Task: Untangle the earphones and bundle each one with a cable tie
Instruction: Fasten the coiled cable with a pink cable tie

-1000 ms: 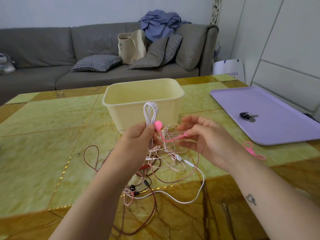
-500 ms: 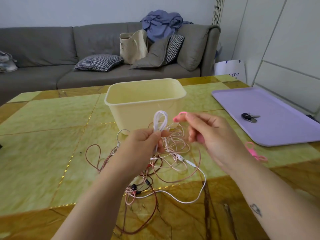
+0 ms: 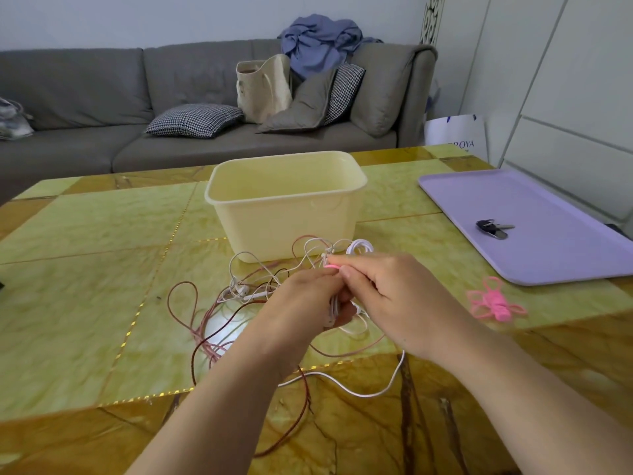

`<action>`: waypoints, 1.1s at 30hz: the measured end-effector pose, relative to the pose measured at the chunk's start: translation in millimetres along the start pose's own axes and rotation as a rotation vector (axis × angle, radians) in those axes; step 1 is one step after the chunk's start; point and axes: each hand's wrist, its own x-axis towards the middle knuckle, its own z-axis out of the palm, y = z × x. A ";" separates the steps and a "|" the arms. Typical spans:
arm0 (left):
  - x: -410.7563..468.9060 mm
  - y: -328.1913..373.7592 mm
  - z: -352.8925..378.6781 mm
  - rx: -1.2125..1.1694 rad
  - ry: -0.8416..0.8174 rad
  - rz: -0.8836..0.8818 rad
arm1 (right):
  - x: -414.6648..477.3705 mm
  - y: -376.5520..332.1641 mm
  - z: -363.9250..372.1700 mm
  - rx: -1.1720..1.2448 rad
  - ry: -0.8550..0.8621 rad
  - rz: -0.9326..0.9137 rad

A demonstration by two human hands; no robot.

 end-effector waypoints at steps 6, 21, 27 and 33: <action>0.3 4.3 2.8 -0.481 -0.009 -0.137 | -1.2 0.6 1.1 -0.069 -0.016 -0.119; -1.4 16.9 1.1 -0.783 -0.083 -0.021 | 3.3 5.6 -11.1 0.570 0.030 0.096; -12.7 16.3 -4.9 -0.294 -0.376 0.051 | 3.6 35.8 -22.5 1.043 -0.308 0.328; -19.9 14.3 -0.8 0.347 -0.265 0.197 | 5.6 46.7 -27.9 0.972 -0.369 0.394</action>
